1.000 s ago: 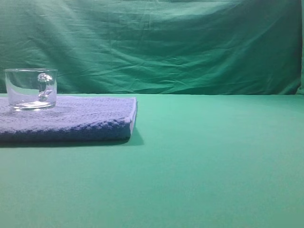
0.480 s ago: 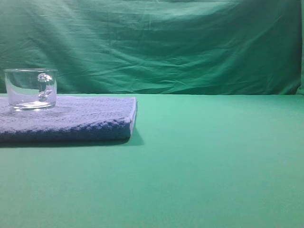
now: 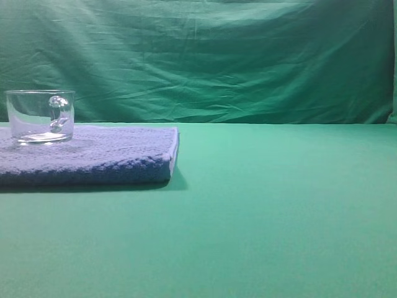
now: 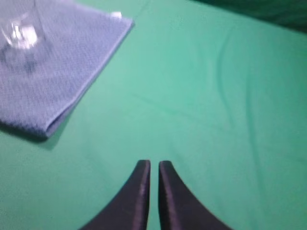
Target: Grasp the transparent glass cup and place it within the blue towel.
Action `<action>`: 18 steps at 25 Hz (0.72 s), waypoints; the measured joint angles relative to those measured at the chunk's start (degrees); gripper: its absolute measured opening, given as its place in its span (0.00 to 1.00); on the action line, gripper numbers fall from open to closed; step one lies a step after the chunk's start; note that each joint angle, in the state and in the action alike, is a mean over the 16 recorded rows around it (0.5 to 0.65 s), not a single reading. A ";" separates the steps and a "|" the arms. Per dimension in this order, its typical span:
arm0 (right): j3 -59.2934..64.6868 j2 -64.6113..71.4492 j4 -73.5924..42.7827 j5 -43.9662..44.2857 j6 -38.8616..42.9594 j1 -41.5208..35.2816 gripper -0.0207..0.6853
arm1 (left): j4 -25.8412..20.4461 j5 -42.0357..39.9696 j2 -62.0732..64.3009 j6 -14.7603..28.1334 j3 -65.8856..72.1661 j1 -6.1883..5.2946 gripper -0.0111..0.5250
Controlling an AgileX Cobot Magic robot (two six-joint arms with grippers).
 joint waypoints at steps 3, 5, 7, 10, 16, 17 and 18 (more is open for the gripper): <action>4.89 -5.43 -1.15 -6.35 -0.07 -3.37 0.13 | 0.00 0.00 0.00 0.00 0.00 0.00 0.02; 8.36 -9.32 -1.60 -10.16 -0.16 -6.13 0.13 | 0.00 0.00 0.00 0.00 0.00 0.00 0.02; 11.92 -13.23 -1.86 -13.45 -0.21 -9.18 0.13 | 0.00 0.00 0.00 0.00 0.00 0.00 0.02; 17.23 -18.92 -1.95 -17.41 -0.24 -13.81 0.13 | 0.00 0.00 0.00 0.00 0.00 0.00 0.02; 26.94 -27.90 -0.97 -22.65 -0.24 -22.12 0.13 | 0.00 0.00 0.00 0.00 0.00 0.00 0.02; 28.29 -28.97 -0.66 -23.26 -0.24 -23.32 0.13 | 0.00 0.00 0.00 0.00 0.00 0.00 0.02; 29.53 -29.91 -0.32 -23.84 -0.24 -24.46 0.13 | 0.00 0.00 0.00 0.00 0.00 0.00 0.02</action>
